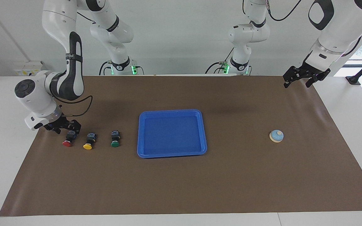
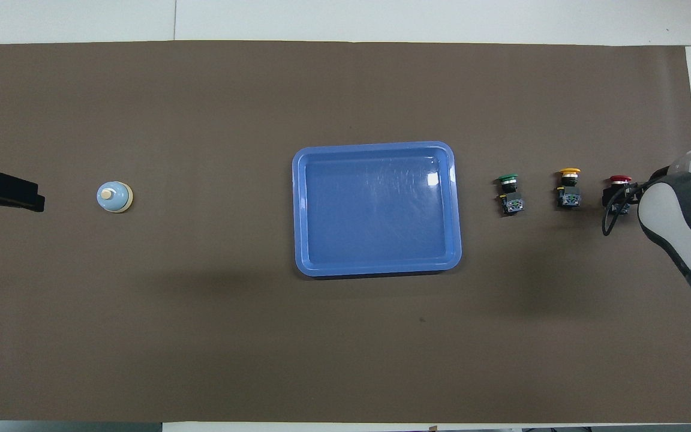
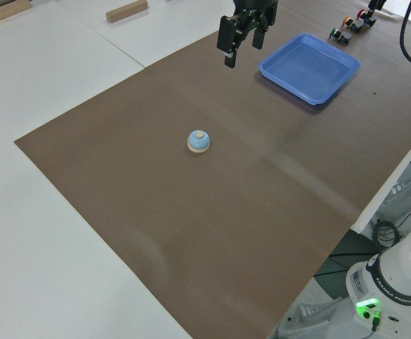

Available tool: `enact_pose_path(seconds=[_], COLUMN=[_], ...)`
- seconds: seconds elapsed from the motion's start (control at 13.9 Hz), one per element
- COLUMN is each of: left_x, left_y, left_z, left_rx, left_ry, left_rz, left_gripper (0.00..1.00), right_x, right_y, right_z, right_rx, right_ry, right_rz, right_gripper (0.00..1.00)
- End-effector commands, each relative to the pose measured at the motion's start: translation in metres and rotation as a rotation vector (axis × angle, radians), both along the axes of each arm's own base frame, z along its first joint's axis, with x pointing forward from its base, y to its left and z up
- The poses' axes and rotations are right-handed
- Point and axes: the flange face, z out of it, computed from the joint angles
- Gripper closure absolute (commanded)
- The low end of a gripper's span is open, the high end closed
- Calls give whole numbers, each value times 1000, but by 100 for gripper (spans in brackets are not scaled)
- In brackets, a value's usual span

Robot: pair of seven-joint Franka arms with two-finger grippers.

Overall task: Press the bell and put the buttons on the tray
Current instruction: 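Grasp the red-capped button with the right gripper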

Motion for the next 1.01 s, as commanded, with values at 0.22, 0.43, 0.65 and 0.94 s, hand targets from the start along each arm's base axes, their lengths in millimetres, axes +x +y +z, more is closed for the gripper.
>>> enact_pose_path(seconds=[0.22, 0.43, 0.65, 0.94], left_x=[-8, -8, -8, -8], left_y=[1, 1, 0, 1], left_z=[4, 4, 4, 4], left_rx=[3, 3, 3, 3], left_ry=[7, 7, 5, 7], left_rz=[12, 13, 10, 12], left_gripper=[0, 0, 0, 0], right_x=[-8, 1, 26, 44], right_y=[-7, -7, 27, 154], right_z=[-15, 0, 47, 57], right_rx=[1, -3, 4, 5], right_ry=[-2, -17, -27, -18], right_rz=[-11, -8, 40, 37], right_gripper=[76, 100, 100, 100])
